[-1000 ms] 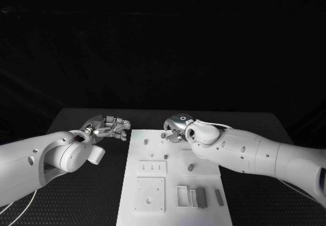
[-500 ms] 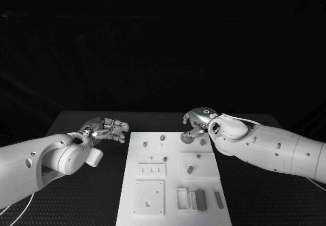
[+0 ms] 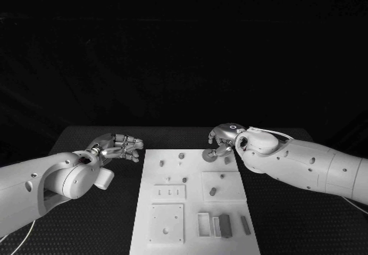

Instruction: Assemble the parts on the task board

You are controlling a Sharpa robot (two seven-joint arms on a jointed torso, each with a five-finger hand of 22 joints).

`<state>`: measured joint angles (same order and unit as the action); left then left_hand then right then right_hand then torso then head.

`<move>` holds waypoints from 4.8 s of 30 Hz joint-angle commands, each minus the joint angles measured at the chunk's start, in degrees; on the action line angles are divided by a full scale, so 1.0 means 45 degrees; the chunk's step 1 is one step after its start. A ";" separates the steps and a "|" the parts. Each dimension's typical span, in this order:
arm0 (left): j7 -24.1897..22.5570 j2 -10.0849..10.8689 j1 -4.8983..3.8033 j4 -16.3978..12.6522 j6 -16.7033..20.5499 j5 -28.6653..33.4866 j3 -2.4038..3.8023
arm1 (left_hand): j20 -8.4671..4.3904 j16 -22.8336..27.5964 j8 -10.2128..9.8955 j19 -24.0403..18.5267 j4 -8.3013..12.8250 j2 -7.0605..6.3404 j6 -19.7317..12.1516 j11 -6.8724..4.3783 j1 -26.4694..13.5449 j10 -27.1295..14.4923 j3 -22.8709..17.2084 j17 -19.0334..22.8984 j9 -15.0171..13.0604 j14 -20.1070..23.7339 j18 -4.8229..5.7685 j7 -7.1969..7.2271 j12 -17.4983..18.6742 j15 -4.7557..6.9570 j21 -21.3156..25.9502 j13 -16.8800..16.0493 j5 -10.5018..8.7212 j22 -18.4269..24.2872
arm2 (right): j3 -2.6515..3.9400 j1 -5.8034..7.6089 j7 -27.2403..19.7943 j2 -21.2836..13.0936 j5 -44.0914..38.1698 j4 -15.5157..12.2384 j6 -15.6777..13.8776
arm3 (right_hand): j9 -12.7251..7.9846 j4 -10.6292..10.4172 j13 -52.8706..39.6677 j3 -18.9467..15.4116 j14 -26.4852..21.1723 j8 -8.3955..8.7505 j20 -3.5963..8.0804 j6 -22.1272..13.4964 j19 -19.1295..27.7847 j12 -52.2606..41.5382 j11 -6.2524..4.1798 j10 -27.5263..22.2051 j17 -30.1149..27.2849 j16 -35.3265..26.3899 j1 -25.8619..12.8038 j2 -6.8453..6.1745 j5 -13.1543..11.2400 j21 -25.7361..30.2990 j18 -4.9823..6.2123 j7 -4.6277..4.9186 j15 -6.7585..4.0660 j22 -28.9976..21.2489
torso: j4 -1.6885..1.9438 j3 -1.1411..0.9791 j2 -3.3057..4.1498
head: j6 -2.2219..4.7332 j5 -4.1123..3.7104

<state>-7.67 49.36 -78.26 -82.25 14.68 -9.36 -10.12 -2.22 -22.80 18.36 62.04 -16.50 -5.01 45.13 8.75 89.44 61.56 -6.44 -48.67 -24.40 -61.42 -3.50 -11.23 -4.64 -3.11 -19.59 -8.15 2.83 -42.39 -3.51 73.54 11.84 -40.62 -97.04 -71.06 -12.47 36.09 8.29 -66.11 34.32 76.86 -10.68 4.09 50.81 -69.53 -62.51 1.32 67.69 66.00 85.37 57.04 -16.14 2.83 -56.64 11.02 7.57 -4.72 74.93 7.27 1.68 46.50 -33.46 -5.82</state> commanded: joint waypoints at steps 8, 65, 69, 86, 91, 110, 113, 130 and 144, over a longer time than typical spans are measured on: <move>-0.0092 -0.0261 -0.0010 0.0239 -0.0268 -0.0117 -0.0022 | -0.0081 0.0089 -0.0051 -0.0045 -0.0027 -0.0051 0.0029 0.0047 -0.0122 0.0086 -0.0085 -0.0028 0.0024 -0.0099 -0.0319 -0.0079 0.0056 0.0002 0.0057 -0.0020 0.0016 -0.0024 | -0.0128 -0.0156 -0.0652 0.0452 0.0284 0.0797 0.0504 | -0.0051 -0.0134 -0.0014 0.0069 0.0029 0.0039 0.0020 -0.0044 0.0023 0.0060 -0.0108 0.0004 0.0040 -0.0039 0.0112 0.0133 -0.0011 0.0070 0.0884 -0.0069 -0.0107 0.0139 | 0.0032 0.0049 0.0000 | -0.0068 -0.0063; -0.0043 -0.0233 -0.0010 0.0229 -0.0338 -0.0119 -0.0026 | -0.0077 0.0158 -0.0065 -0.0053 -0.0030 -0.0032 0.0017 0.0053 -0.0183 0.0092 -0.0099 -0.0100 0.0031 -0.0112 -0.0318 -0.0087 0.0102 -0.0002 0.0077 -0.0023 0.0016 -0.0056 | -0.0487 -0.0534 -0.0776 0.0924 -0.0435 0.1682 0.1892 | -0.0042 0.0968 -0.0137 -0.0378 0.0050 -0.0487 -0.0065 0.0979 0.0179 0.0061 -0.0192 -0.0012 0.0167 0.0075 0.0440 0.2599 -0.0011 -0.0045 0.0884 -0.0164 -0.0171 0.0236 | 0.0033 0.0039 -0.0020 | -0.0286 -0.0026; -0.0041 -0.0228 -0.0010 0.0223 -0.0342 -0.0120 -0.0026 | -0.0076 0.0161 -0.0065 -0.0054 -0.0031 -0.0032 0.0017 0.0053 -0.0188 0.0092 -0.0099 -0.0103 0.0031 -0.0112 -0.0318 -0.0087 0.0104 -0.0003 0.0078 -0.0023 0.0016 -0.0057 | -0.0486 -0.0534 -0.0744 0.0895 -0.0437 0.1619 0.1774 | -0.0043 0.1087 -0.0141 -0.0393 0.0046 -0.0521 -0.0070 0.1067 0.0183 0.0072 -0.0231 -0.0010 0.0150 0.0068 0.0389 0.2792 -0.0012 -0.0051 0.0884 -0.0202 -0.0212 0.0231 | 0.0039 0.0048 -0.0023 | -0.0279 -0.0032; -0.0027 -0.0185 -0.0011 0.0148 -0.0334 -0.0120 -0.0025 | -0.0076 0.0182 -0.0067 -0.0056 -0.0029 -0.0032 0.0016 0.0054 -0.0204 0.0095 -0.0103 -0.0124 0.0032 -0.0115 -0.0319 -0.0087 0.0114 -0.0004 0.0084 -0.0024 0.0016 -0.0067 | -0.0267 -0.0304 -0.0269 0.0574 -0.1480 0.0492 0.0852 | -0.0072 0.1184 -0.0145 -0.0418 0.0086 -0.0518 -0.0075 0.1114 0.0168 0.0098 -0.0256 0.0025 0.0179 0.0070 0.0140 0.3155 -0.0012 -0.0064 0.0884 -0.0226 -0.0240 0.0222 | 0.0008 0.0040 -0.0016 | -0.0225 -0.0046; -0.0015 -0.0186 -0.0011 0.0140 -0.0307 -0.0120 -0.0025 | -0.0077 0.0188 -0.0067 -0.0057 -0.0026 -0.0034 0.0016 0.0054 -0.0205 0.0095 -0.0105 -0.0130 0.0033 -0.0116 -0.0319 -0.0087 0.0116 -0.0004 0.0086 -0.0024 0.0016 -0.0070 | -0.0079 -0.0144 0.0760 0.0375 -0.2328 -0.0614 0.0317 | -0.0062 0.1349 -0.0133 -0.0409 0.0127 -0.0558 -0.0051 0.1200 0.0115 0.0104 -0.0289 0.0103 0.0164 0.0064 0.0166 0.3063 -0.0012 -0.0085 0.0884 -0.0258 -0.0269 0.0215 | 0.0025 0.0049 -0.0029 | -0.0188 -0.0064; -0.0022 -0.0235 -0.0011 0.0131 -0.0327 -0.0120 -0.0024 | -0.0077 0.0209 -0.0069 -0.0057 -0.0023 -0.0034 0.0016 0.0054 -0.0204 0.0098 -0.0115 -0.0154 0.0034 -0.0123 -0.0322 -0.0087 0.0125 -0.0003 0.0091 -0.0026 0.0016 -0.0080 | -0.0131 -0.0118 0.1491 0.1337 -0.3415 -0.2218 0.0114 | -0.0075 0.1447 -0.0083 -0.0386 0.0142 -0.0553 -0.0046 0.1218 0.0053 0.0182 -0.0311 0.0182 0.0051 0.0000 0.0112 0.2804 -0.0012 -0.0054 0.0884 -0.0278 -0.0296 0.0178 | 0.0037 0.0065 -0.0028 | -0.0144 0.0054; -0.0024 -0.0268 -0.0011 0.0152 -0.0337 -0.0120 -0.0024 | -0.0076 0.0213 -0.0070 -0.0058 -0.0024 -0.0033 0.0015 0.0054 -0.0206 0.0098 -0.0115 -0.0157 0.0034 -0.0123 -0.0321 -0.0087 0.0127 -0.0003 0.0093 -0.0026 0.0016 -0.0082 | -0.0216 -0.0195 0.1517 0.1583 -0.3512 -0.2052 0.0088 | -0.0078 0.1451 -0.0080 -0.0383 0.0147 -0.0548 -0.0045 0.1213 0.0048 0.0189 -0.0310 0.0187 0.0048 -0.0004 0.0107 0.2775 -0.0012 -0.0050 0.0883 -0.0277 -0.0297 0.0174 | 0.0053 0.0064 -0.0018 | -0.0132 0.0085; 0.0059 -0.0319 -0.0012 0.0195 -0.0461 -0.0120 -0.0022 | -0.0072 0.0240 -0.0077 -0.0065 -0.0029 -0.0037 0.0006 0.0060 -0.0228 0.0089 -0.0114 -0.0180 0.0037 -0.0122 -0.0318 -0.0092 0.0140 -0.0008 0.0103 -0.0024 0.0015 -0.0092 | -0.0425 -0.0617 0.1537 0.2715 -0.4194 -0.0774 -0.0216 | -0.0089 0.1476 -0.0071 -0.0356 0.0172 -0.0531 -0.0038 0.1191 0.0021 0.0210 -0.0309 0.0206 0.0051 -0.0015 0.0114 0.2705 -0.0012 -0.0033 0.0884 -0.0274 -0.0298 0.0160 | 0.0062 0.0065 -0.0011 | -0.0200 0.0246; 0.0078 -0.0279 -0.0013 0.0163 -0.0478 -0.0125 -0.0020 | -0.0069 0.0263 -0.0082 -0.0074 -0.0028 -0.0042 -0.0001 0.0064 -0.0247 0.0084 -0.0114 -0.0197 0.0039 -0.0118 -0.0317 -0.0095 0.0148 -0.0012 0.0112 -0.0024 0.0014 -0.0099 | -0.0468 -0.0623 0.1600 0.2798 -0.4445 -0.0671 -0.0308 | -0.0094 0.1497 -0.0063 -0.0332 0.0196 -0.0530 -0.0029 0.1199 -0.0020 0.0227 -0.0312 0.0240 0.0034 -0.0029 0.0118 0.2601 -0.0012 -0.0017 0.0884 -0.0276 -0.0300 0.0144 | 0.0022 0.0045 -0.0018 | -0.0176 0.0316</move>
<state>-7.12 48.13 -78.25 -81.38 13.41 -9.77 -10.25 -2.20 -21.91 18.36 61.88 -16.62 -5.27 45.14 8.76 88.78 61.75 -6.55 -49.55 -24.28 -61.61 -3.50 -11.23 -4.19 -3.29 -19.36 -8.18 2.83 -42.75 -5.61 70.75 18.54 -28.02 -115.45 -74.16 -13.47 35.72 14.72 -66.46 32.66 77.72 -12.98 3.77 53.83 -69.43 -61.85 -0.21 68.41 66.22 85.37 57.40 -4.18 2.60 -56.67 11.03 5.29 -5.74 74.93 7.41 1.90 46.42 -34.24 -4.41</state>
